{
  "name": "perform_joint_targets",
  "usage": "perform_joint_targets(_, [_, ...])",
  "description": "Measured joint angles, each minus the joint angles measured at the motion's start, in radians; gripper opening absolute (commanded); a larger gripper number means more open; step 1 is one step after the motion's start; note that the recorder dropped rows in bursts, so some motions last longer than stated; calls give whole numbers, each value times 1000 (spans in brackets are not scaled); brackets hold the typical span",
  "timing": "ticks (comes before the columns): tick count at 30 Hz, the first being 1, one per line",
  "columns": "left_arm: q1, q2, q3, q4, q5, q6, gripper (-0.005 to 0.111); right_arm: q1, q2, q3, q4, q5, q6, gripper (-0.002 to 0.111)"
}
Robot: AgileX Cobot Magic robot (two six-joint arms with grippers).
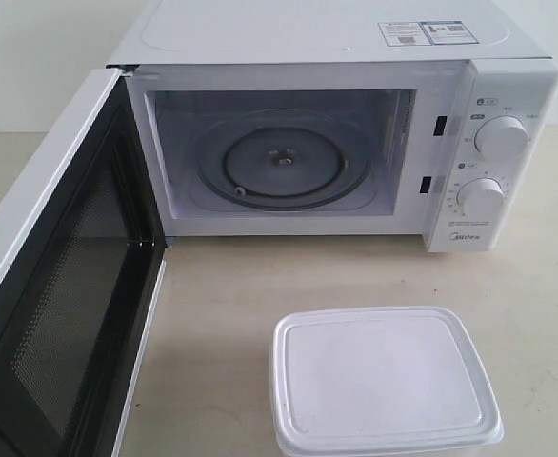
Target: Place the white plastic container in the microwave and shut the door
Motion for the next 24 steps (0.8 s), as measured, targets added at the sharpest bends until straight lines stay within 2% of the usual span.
perform_joint_targets(2, [0,0,0,0,0,0,4,0,0,-28,3,-25,28,0])
perform_joint_targets(5, [0,0,0,0,0,0,4,0,15,-148,1,60,55,0])
perform_joint_targets(9, [0,0,0,0,0,0,4,0,129,-391,-50,190,62,0])
perform_joint_targets(13, [0,0,0,0,0,0,4,0,319,-654,-89,395,49,0])
perform_joint_targets(16, [0,0,0,0,0,0,4,0,480,-832,-81,560,-37,0])
perform_joint_targets(20, [0,0,0,0,0,0,4,0,644,-1025,9,751,-252,0])
perform_joint_targets(24, [0,0,0,0,0,0,4,17,736,-1074,82,743,-463,0])
